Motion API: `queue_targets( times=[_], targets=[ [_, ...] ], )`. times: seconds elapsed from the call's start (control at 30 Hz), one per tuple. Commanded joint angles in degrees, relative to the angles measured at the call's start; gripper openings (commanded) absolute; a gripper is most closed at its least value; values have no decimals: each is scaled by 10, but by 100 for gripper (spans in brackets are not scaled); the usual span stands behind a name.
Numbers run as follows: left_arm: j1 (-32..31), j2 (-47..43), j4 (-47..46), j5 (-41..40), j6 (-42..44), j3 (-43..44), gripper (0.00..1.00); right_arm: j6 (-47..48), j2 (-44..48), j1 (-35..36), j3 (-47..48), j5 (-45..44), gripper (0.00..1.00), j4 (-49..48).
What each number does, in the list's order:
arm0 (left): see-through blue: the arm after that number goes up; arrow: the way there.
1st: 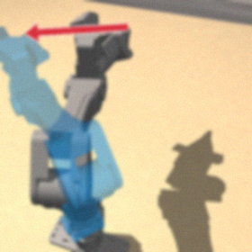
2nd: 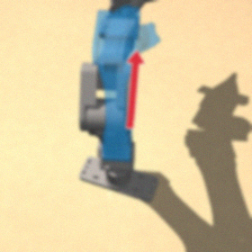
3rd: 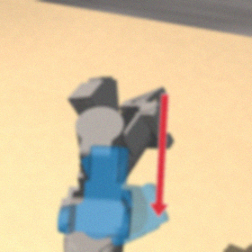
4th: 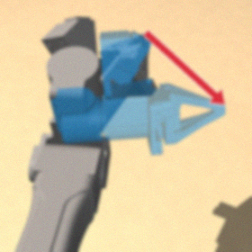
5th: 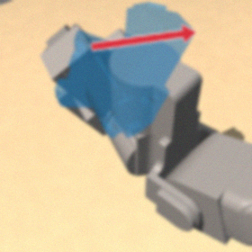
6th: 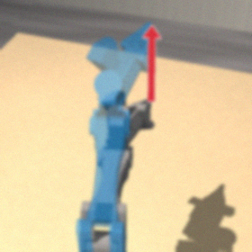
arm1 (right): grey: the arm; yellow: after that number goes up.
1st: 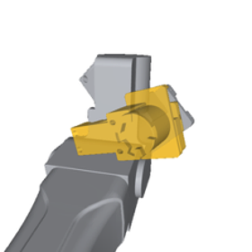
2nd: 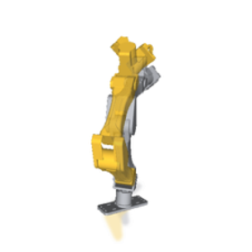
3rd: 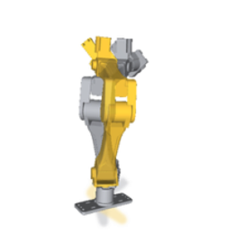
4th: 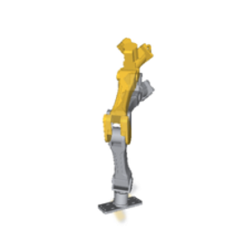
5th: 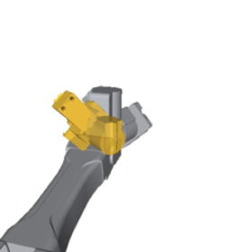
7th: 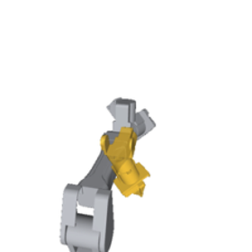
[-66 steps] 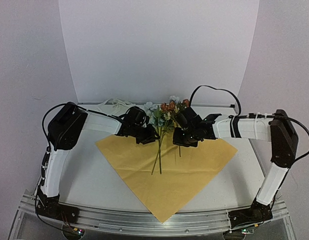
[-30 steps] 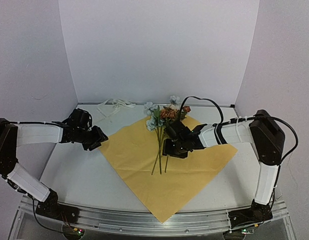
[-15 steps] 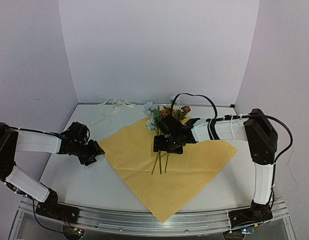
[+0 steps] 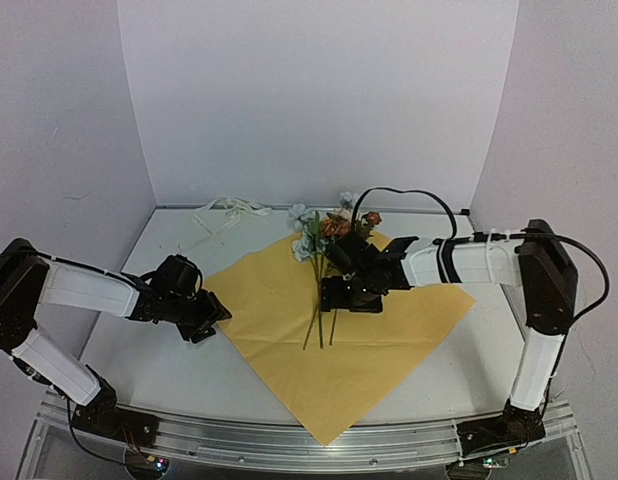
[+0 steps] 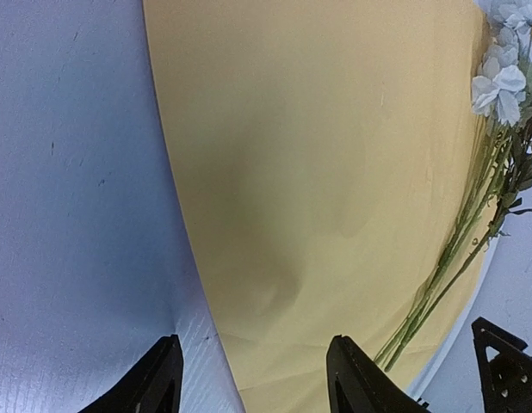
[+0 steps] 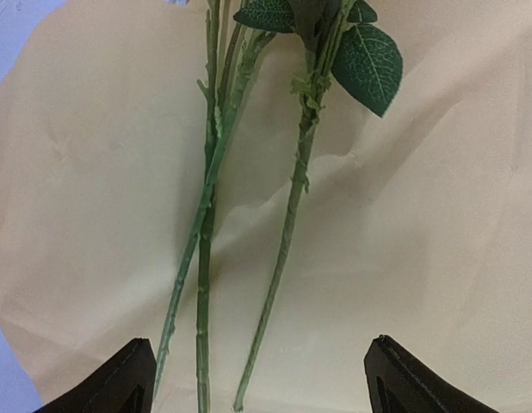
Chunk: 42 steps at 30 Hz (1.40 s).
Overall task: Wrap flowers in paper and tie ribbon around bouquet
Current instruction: Adjust the fake flower on the flattened wrapping paper, then pick up the flattened wrapping paper from the center of the board.
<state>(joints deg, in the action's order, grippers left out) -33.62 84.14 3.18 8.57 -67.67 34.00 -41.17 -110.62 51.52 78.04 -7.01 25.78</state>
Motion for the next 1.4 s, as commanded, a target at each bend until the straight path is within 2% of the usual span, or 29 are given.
queue_targets(
  times=[0.0, 0.2, 0.37, 0.63, 0.87, 1.13, 1.3, 1.37],
  targets=[
    [-17, -34, 18, -19, 23, 10, 61, -13, 107, 30, -73, -14, 87, 11],
    [-92, -75, 80, -56, 88, 19, 64, -114, 230, 77, -230, -8, 86, -19],
    [-161, -96, 76, -52, 127, 7, 63, -238, 309, 147, -342, -21, 85, -50],
    [-238, -128, 63, -64, 146, -10, 61, -437, 352, 259, -444, -36, 87, -141],
    [-260, -173, 53, -78, 145, -35, 61, -564, 343, 319, -483, -66, 86, -212],
    [-263, -217, 74, -101, 164, -29, 61, -697, 278, 357, -546, -85, 78, -383],
    [-264, -234, 83, -101, 173, -21, 61, -738, 225, 372, -557, -104, 72, -468],
    [-265, -240, 85, -101, 176, -19, 61, -749, 214, 376, -567, -122, 65, -497]
  ],
)
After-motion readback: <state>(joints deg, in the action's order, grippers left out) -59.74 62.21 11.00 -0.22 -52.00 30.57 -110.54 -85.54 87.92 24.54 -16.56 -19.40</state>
